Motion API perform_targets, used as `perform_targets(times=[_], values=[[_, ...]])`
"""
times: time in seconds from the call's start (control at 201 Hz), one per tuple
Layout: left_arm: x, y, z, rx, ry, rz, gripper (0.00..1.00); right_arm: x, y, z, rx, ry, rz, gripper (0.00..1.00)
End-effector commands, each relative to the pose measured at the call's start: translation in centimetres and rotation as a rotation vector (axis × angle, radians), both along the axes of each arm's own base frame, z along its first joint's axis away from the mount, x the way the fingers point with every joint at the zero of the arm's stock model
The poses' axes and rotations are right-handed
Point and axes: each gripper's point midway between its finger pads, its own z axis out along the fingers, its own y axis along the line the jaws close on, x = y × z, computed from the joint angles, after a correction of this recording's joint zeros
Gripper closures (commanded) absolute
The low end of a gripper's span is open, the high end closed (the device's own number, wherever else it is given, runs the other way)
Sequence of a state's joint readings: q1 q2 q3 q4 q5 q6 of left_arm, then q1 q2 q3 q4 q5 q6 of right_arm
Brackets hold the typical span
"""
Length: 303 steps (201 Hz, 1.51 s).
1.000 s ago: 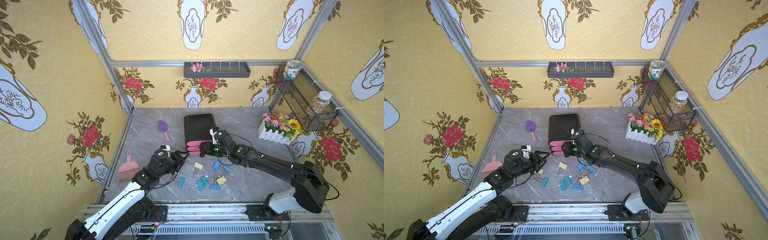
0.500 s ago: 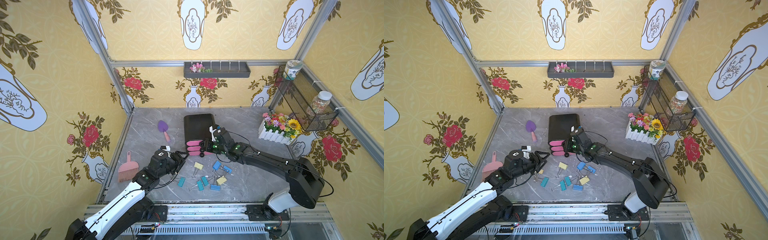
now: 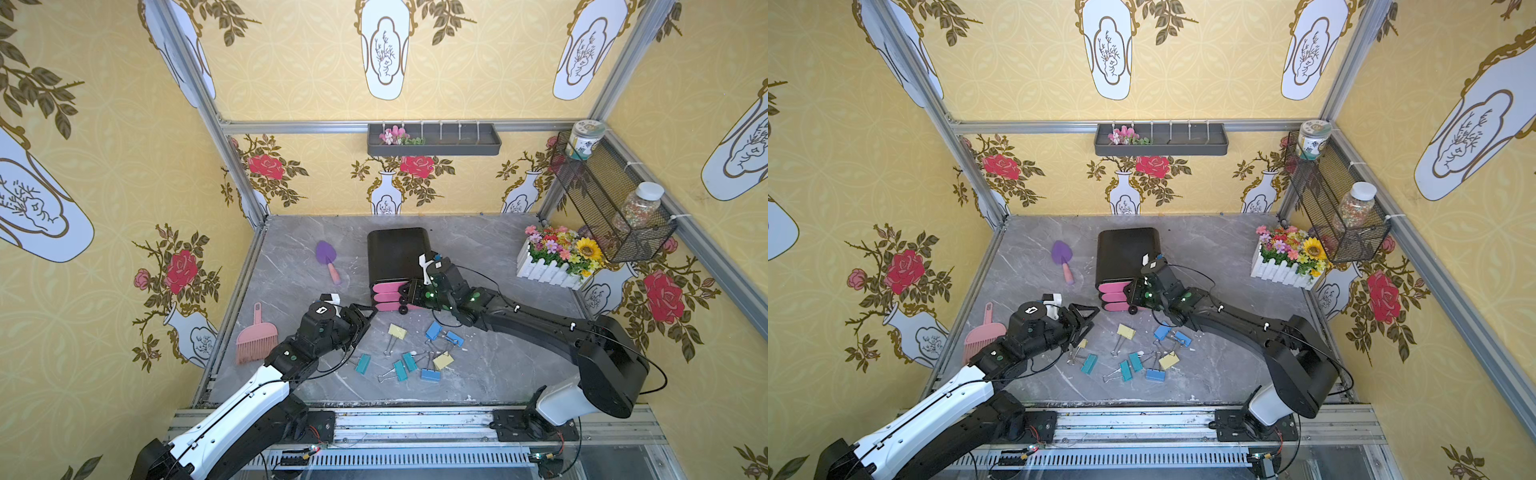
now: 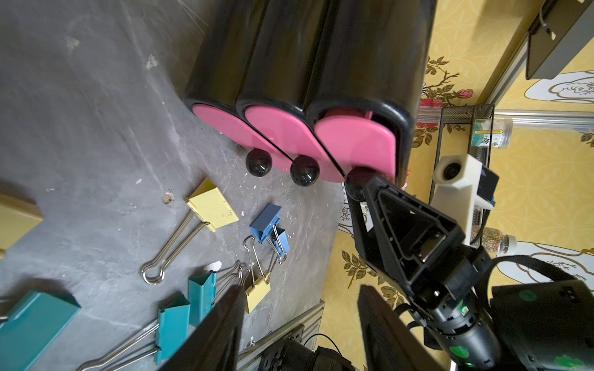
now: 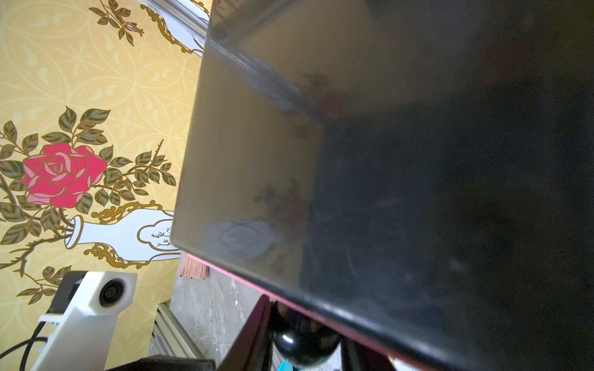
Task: Put the binder clips in the drawer according to color
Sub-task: Open the drawer in the storage box.
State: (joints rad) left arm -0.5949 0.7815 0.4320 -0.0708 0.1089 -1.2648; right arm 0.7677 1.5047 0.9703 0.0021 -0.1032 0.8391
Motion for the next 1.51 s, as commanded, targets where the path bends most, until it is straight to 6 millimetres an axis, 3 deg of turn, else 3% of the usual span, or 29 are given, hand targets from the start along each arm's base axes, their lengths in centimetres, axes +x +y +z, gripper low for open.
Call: perform_targets(times=[0.0,0.383,0.563,0.712,0.817,1.18,1.504], values=[[0.1,-0.1,0.3,-0.012,-0.017,-0.001,0.38,-0.7,0.2,0.9,0.034,-0.014,-0.008,0.75],[0.1,0.3,1.1,-0.027,-0.04,0.017,0.38,-5.5,-0.4,0.4,0.017,-0.003,-0.011,0.75],[-0.2,1.0,1.8,-0.015,-0.052,0.042,0.38,-6.5,-0.1,-0.3,0.017,-0.003,-0.011,0.75],[-0.6,1.9,1.2,0.014,-0.033,0.067,0.39,-6.8,0.2,-0.9,0.012,0.004,-0.007,0.75],[-1.0,2.7,0.3,0.047,-0.005,0.092,0.39,-6.8,0.3,-1.0,0.016,-0.001,-0.006,0.7],[-2.0,5.1,-4.4,0.214,0.137,0.153,0.4,-7.0,0.1,-0.4,0.016,-0.03,0.005,0.37],[-1.8,6.7,-7.2,0.425,0.185,0.155,0.42,-8.4,0.3,0.0,-0.009,-0.076,0.058,0.21]])
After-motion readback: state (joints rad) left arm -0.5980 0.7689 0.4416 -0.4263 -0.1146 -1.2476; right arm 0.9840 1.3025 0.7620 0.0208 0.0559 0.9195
